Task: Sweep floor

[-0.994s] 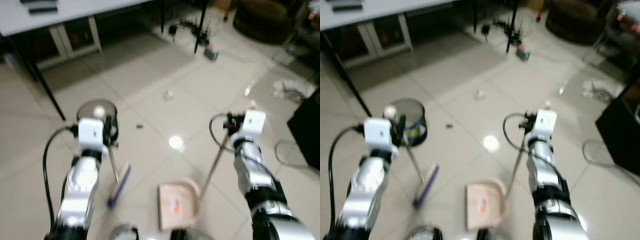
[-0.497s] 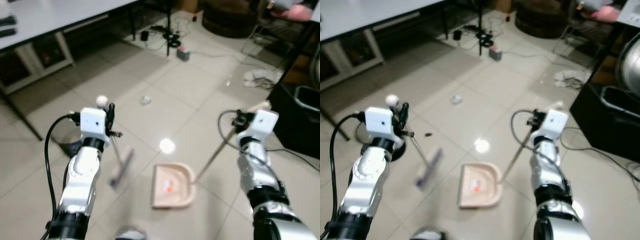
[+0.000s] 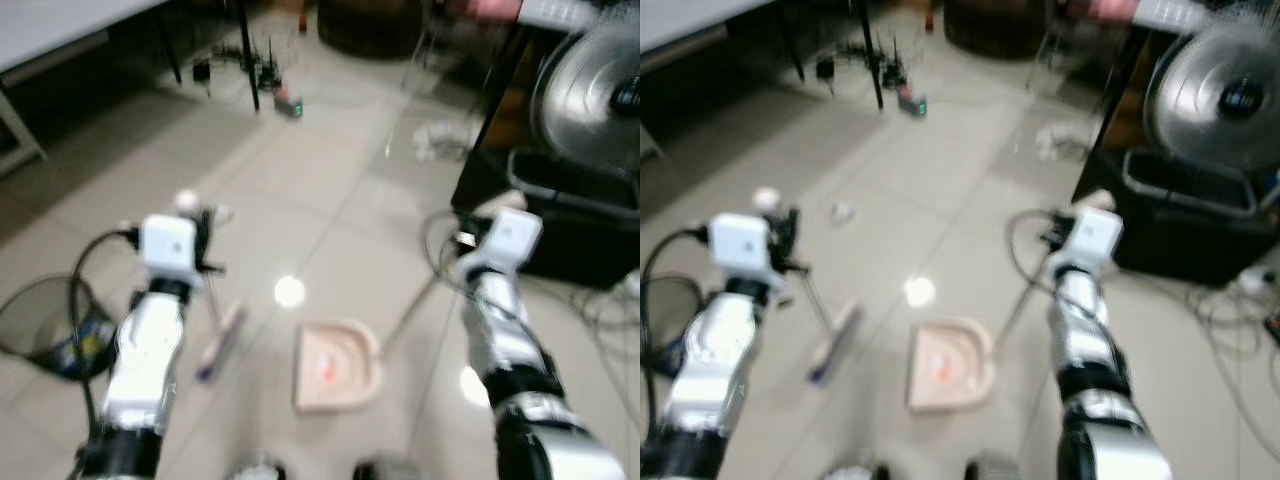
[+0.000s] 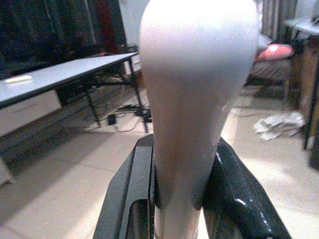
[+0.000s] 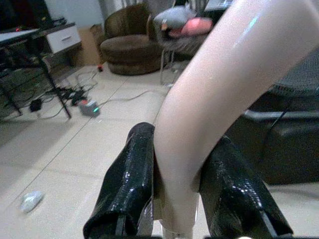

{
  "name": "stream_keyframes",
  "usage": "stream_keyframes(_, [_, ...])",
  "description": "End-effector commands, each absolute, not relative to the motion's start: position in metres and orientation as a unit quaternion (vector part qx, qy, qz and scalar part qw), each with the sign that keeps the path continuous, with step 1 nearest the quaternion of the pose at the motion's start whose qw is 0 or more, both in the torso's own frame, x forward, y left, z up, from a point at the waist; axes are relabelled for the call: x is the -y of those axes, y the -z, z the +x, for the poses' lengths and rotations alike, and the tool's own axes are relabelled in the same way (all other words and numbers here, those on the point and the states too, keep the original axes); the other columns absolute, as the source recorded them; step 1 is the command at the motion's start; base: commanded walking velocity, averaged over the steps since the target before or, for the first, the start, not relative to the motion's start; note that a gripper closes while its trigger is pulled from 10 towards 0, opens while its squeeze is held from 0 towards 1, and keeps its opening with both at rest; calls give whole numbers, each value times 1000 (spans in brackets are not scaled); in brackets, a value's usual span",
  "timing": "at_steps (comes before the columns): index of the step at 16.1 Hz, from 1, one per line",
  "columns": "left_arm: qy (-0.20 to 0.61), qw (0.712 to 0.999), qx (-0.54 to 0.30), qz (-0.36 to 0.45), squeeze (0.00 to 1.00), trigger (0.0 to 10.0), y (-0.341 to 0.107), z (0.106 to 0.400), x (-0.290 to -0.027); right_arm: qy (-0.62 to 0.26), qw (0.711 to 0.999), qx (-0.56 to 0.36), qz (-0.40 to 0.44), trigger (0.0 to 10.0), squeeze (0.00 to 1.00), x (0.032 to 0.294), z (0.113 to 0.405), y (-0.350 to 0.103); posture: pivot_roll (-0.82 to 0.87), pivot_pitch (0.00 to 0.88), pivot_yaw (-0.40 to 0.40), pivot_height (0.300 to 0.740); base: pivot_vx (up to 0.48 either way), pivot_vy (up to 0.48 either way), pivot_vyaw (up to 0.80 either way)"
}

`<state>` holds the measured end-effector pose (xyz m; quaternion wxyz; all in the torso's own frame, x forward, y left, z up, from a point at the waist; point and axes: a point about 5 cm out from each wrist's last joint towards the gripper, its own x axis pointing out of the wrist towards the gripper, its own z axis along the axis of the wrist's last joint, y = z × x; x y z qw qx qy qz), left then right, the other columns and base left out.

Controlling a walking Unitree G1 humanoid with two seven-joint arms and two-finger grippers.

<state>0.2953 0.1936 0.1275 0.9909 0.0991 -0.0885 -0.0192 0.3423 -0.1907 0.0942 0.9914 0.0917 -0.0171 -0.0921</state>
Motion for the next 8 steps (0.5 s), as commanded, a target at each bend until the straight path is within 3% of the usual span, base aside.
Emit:
stream_keyframes(1, [14,987,112,114,0,10000,-140,296,-201,74,991,33,108,10000,0,176,345,-100,99,130,-3,740,480,0,0])
stream_keyframes(4, [23,987,110,118,0,10000,-143,297,-201,73,991,37,104,10000,0,171,343,-99,113,136,47,740,480,0,0])
stream_keyframes(8, [42,984,111,131,0,10000,-150,299,-203,74,989,34,120,10000,0,155,338,-92,133,134,126,740,480,0,728])
